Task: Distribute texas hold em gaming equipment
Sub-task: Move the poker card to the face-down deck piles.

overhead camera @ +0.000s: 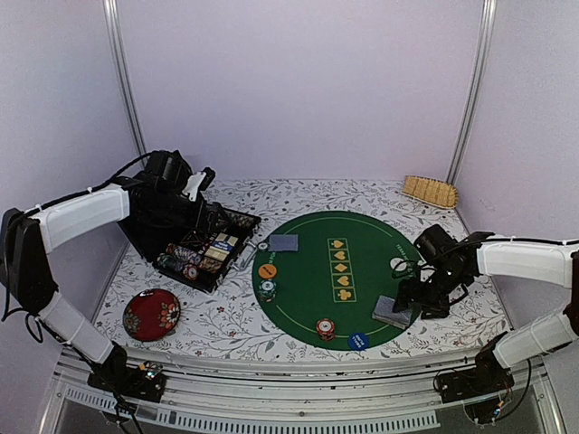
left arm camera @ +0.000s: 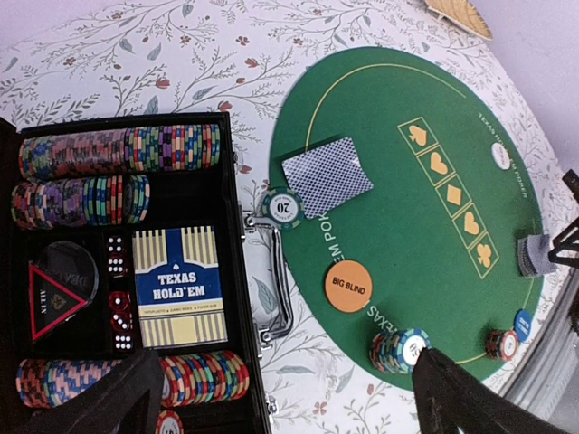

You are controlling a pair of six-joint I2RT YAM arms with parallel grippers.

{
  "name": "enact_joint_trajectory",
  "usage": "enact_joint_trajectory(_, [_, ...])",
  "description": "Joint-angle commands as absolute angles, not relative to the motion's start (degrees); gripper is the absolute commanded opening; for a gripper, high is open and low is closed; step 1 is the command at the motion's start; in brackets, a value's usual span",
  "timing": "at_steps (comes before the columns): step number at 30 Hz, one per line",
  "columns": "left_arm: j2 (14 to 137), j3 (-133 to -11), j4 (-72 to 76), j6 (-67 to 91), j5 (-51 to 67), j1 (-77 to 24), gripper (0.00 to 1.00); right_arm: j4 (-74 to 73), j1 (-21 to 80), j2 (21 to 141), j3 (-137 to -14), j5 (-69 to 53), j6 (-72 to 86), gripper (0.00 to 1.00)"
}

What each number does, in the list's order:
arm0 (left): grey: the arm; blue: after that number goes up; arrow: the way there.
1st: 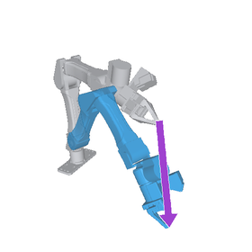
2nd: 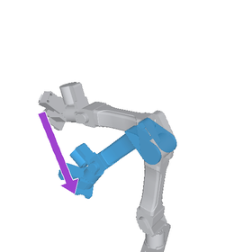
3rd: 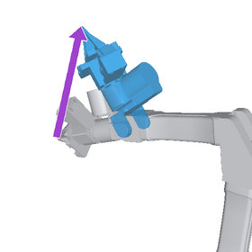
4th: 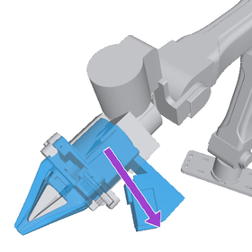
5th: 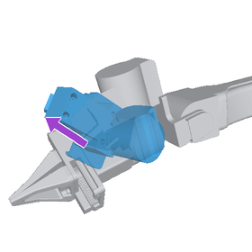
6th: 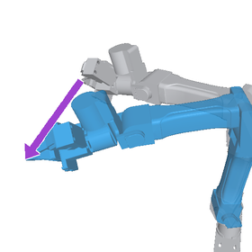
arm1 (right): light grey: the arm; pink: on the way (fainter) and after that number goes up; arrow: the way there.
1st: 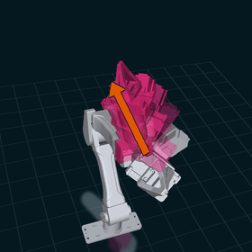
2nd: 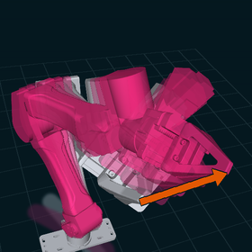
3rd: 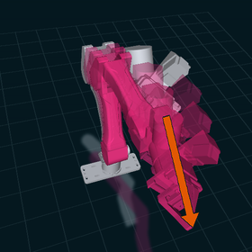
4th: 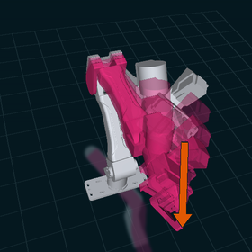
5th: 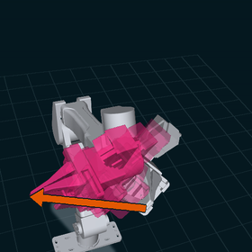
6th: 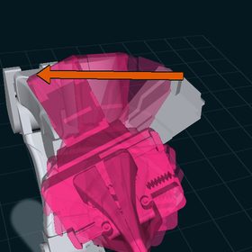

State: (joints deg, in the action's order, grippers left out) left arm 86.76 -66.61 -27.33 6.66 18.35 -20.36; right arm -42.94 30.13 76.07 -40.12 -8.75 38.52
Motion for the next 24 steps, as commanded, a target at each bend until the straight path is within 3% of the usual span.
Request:
enact_joint_trajectory(1, [87.2,-67.5,-27.7,6.4,18.3,-20.6,0.98,-34.5,30.6,75.0,-40.5,-13.8,38.7,0.85])
enact_joint_trajectory(4, [87.3,-67.5,-27.7,6.4,18.6,-20.6,0.98,-35.8,30.6,78.3,-40.5,-9.6,40.1,0.91])
enact_joint_trajectory(14, [87.3,-67.6,-27.7,6.2,18.5,-20.6,0.98,-45.5,32.1,82.9,-41.4,0.7,41.4,0.89])
enact_joint_trajectory(24, [87.5,-67.6,-27.8,6.2,18.5,-20.6,0.98,-45.5,32.5,79.0,-40.1,-1.9,41.4,0.81])
